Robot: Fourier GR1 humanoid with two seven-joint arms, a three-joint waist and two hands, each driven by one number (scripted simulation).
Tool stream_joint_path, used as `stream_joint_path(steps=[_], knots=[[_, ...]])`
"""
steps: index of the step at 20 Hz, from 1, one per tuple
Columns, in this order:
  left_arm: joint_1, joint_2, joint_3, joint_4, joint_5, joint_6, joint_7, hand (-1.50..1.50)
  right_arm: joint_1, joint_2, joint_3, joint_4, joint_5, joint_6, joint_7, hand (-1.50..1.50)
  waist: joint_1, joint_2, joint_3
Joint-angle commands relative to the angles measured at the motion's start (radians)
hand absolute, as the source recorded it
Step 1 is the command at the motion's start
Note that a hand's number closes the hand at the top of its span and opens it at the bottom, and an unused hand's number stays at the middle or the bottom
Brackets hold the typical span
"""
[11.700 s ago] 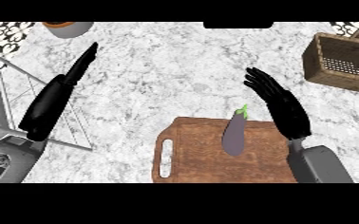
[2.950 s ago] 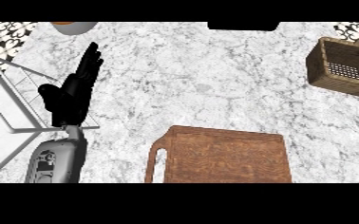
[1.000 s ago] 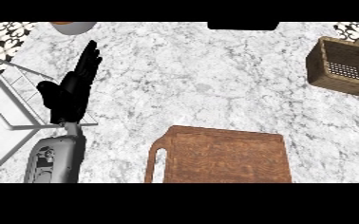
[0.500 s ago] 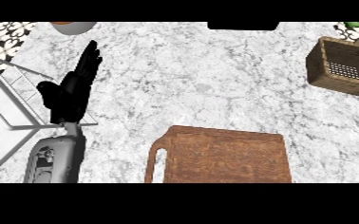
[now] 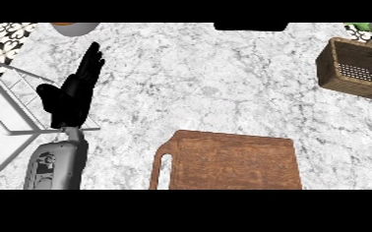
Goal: Pick the eggplant from the cutting board and place it in the basket
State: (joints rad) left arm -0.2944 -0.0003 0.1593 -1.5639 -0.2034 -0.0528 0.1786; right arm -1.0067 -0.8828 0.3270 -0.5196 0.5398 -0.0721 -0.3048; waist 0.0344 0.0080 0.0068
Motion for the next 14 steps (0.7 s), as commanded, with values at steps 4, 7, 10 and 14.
stream_joint_path(steps=[4, 7, 10, 14], knots=[[0.06, 0.062, 0.093, 0.072, 0.011, 0.009, -0.029, 0.0, -0.029, -0.001, -0.011, 0.121, 0.055, -0.034, -0.071, 1.5, 0.001, 0.006, -0.006], [0.066, 0.07, 0.087, 0.036, 0.045, -0.03, -0.004, 0.0, -0.048, 0.038, 0.007, 0.173, 0.102, -0.082, -0.055, 1.5, 0.018, 0.008, -0.006], [0.025, 0.055, 0.081, 0.06, 0.004, 0.019, 0.009, 0.0, -0.056, 0.071, 0.008, 0.203, 0.121, -0.104, -0.052, 1.5, 0.009, 0.008, -0.006], [0.045, 0.051, 0.08, 0.045, 0.023, -0.004, 0.016, 0.0, -0.095, 0.095, 0.025, 0.225, 0.157, -0.068, -0.044, 1.5, 0.006, 0.003, -0.007]])
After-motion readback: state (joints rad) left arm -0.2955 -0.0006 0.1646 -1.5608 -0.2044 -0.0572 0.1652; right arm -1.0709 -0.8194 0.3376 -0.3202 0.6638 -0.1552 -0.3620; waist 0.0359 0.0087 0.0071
